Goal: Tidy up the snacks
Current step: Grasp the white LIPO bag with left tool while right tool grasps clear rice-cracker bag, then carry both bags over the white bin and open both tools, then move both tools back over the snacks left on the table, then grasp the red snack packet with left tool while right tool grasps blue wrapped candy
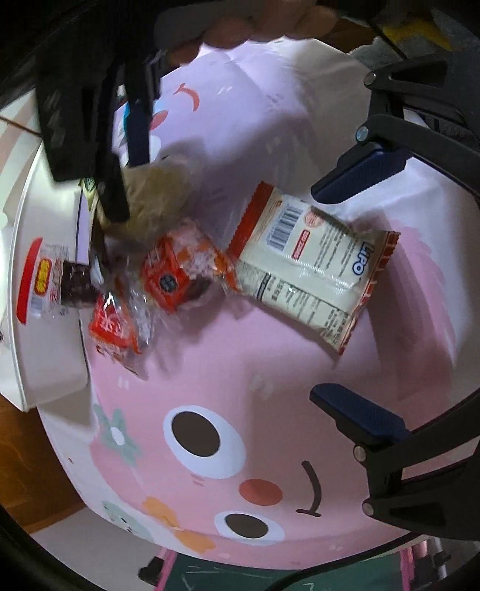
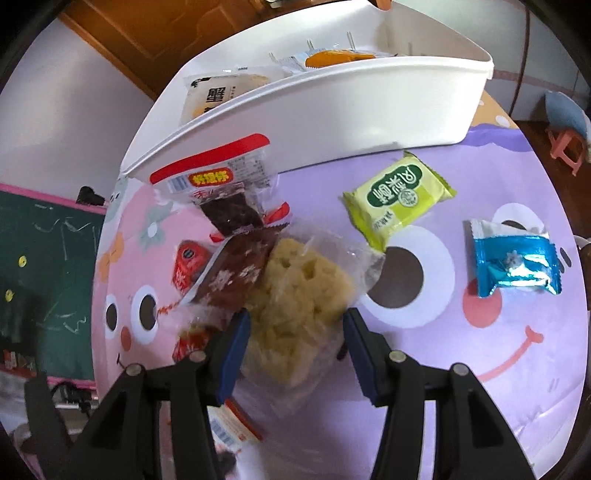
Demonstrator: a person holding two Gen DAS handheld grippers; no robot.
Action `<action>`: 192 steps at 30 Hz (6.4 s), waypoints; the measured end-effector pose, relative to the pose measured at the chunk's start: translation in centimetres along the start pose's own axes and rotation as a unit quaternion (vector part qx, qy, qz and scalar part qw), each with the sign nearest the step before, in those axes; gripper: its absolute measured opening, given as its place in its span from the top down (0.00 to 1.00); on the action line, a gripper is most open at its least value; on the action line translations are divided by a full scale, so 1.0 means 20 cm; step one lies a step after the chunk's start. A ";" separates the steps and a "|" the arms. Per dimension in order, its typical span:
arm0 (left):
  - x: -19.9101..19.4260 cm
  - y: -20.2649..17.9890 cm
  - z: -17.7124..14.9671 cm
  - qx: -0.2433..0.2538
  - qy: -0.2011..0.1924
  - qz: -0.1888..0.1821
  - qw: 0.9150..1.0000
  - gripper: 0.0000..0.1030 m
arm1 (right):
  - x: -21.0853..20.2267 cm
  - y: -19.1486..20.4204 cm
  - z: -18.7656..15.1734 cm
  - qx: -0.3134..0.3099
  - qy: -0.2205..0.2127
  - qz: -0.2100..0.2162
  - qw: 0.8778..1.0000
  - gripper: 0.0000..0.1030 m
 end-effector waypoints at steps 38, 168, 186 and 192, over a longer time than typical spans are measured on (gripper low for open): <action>-0.13 0.09 0.01 -0.099 -0.070 -0.069 0.990 0.56 | -0.10 0.05 -0.31 -0.131 -0.006 -0.018 0.991 0.45; -0.26 0.08 0.46 -0.136 -0.081 0.030 0.987 0.06 | -0.37 -0.58 0.07 -0.223 -0.070 -0.120 0.965 0.43; 0.00 0.09 0.44 -0.158 -0.022 -0.004 0.987 0.06 | -0.12 -0.55 0.09 -0.330 -0.011 -0.137 0.934 0.43; 0.02 0.13 0.43 -0.170 -0.019 -0.019 0.985 0.06 | -0.11 -0.52 0.09 -0.323 -0.005 -0.127 0.938 0.46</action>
Point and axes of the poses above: each gripper's, at about its wrist camera, not at the fingertips, and x roughly the way its jaws point, y to its left, z to its top, the point moved 5 cm from there along x, roughly the way its jaws point, and after that the axes turned 13 degrees about y, right-handed, at the moved point
